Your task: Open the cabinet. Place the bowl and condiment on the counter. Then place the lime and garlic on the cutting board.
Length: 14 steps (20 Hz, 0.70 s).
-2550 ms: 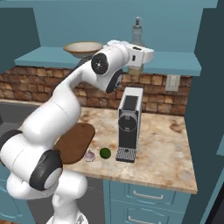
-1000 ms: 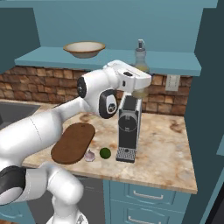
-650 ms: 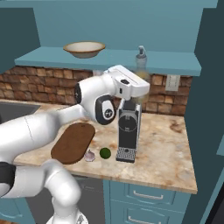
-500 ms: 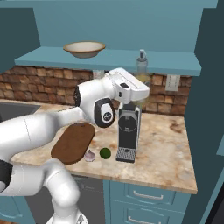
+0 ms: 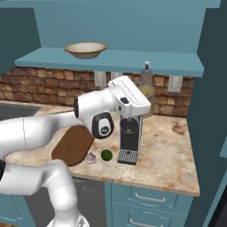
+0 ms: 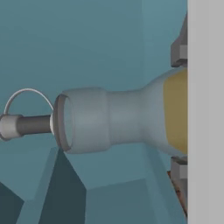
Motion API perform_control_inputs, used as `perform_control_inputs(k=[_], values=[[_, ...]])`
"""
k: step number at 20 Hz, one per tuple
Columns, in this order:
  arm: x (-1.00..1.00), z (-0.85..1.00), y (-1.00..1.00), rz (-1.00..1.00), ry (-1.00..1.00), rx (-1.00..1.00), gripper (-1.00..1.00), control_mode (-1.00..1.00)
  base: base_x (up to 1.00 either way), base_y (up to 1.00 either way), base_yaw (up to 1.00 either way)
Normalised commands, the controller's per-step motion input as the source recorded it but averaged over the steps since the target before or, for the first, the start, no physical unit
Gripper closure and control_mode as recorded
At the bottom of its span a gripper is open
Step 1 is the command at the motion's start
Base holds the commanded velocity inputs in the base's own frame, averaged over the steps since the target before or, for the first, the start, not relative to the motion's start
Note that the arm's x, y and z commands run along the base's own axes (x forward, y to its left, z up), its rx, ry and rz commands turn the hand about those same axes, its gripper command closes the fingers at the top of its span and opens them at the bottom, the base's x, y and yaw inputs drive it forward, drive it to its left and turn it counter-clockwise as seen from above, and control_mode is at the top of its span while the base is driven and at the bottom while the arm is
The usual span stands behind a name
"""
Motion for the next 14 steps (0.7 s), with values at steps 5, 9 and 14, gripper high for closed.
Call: perform_control_inputs(k=[5,9,14], values=[[-0.33,-0.16,0.0,-0.02,-0.05,0.02,1.0,-1.0,0.0,0.0,0.0],[-0.23,-0.13,0.0,-0.01,0.01,0.01,1.0,-1.0,0.0,0.0,0.0],[-0.18,-0.13,-0.04,-0.02,0.02,0.03,1.0,-1.0,0.0,0.0,0.0]])
